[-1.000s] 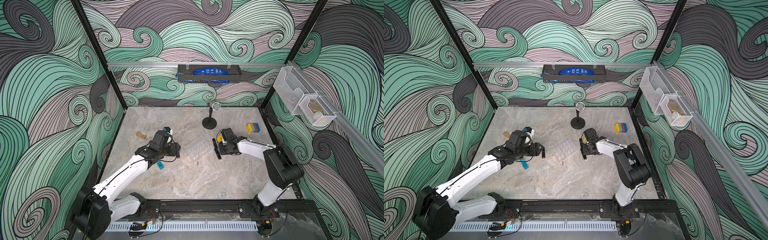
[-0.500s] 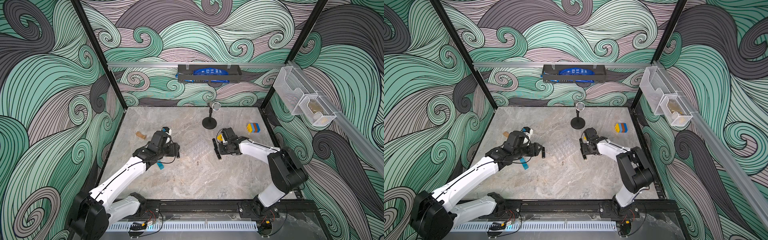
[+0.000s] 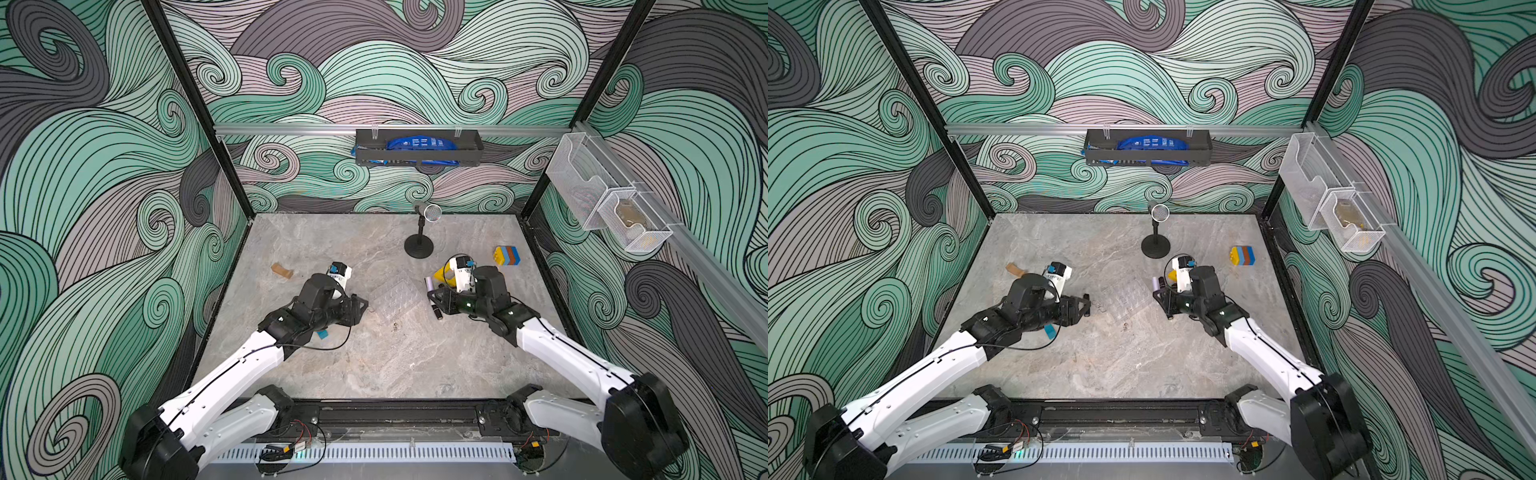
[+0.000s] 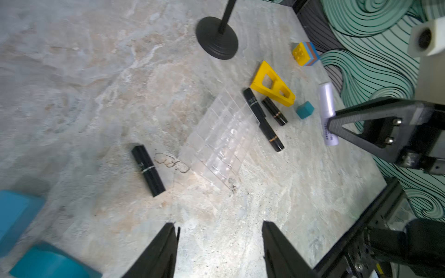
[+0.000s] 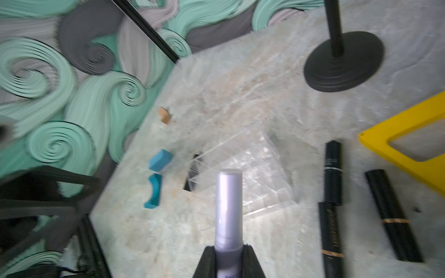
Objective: Arrange the lipsticks in the organizer
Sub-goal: Pick up the lipstick at the center of the board.
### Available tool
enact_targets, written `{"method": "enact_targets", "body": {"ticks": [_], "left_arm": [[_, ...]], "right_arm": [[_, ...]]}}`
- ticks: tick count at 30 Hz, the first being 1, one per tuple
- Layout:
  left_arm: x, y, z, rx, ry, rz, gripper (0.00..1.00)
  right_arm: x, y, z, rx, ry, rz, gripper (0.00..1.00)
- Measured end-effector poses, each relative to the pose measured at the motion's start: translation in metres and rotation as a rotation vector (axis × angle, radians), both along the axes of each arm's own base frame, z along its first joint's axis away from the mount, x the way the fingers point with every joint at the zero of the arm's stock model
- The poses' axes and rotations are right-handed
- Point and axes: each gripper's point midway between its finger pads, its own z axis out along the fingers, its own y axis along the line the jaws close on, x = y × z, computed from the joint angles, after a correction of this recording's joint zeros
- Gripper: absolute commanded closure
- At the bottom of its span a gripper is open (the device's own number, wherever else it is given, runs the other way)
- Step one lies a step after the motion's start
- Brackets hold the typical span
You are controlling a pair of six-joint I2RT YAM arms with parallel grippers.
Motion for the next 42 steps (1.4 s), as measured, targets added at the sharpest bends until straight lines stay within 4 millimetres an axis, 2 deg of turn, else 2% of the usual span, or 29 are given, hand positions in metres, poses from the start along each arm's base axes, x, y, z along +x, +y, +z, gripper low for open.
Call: {"method": "enact_targets", "body": {"ticks": [4,8,12,17,20,25,32,42], "left_arm": [[-0.01,-0.007,-0.004,-0.082,0.005,-0.026,0.49],[-0.011,-0.024,0.016,-0.199,-0.009,-0.079,0.47],[-0.014,-0.04,0.038,-0.281,0.006,-0.135,0.38],[-0.015,-0.053,0.086,-0.333,-0.005,-0.206,0.38],[-0.021,-0.056,0.102,-0.356,-0.008,-0.243,0.4],[-0.028,-0.059,0.091,-0.346,0.057,-0.264,0.45],[-0.028,-0.06,0.068,-0.301,0.139,-0.258,0.46],[-0.03,-0.063,0.058,-0.272,0.17,-0.266,0.57]], "right_arm": [[-0.031,0.015,0.024,0.152,-0.134,0.109,0.83],[-0.054,0.025,0.047,0.232,-0.28,0.19,0.85],[-0.076,0.043,0.066,0.234,-0.405,0.279,0.85],[-0.088,0.059,0.07,0.197,-0.485,0.333,0.85],[-0.088,0.065,0.063,0.169,-0.493,0.346,0.85],[-0.09,0.076,0.054,0.133,-0.501,0.373,0.86],[-0.088,0.09,0.054,0.116,-0.517,0.398,0.86],[-0.083,0.099,0.037,0.056,-0.506,0.4,0.87]]}}
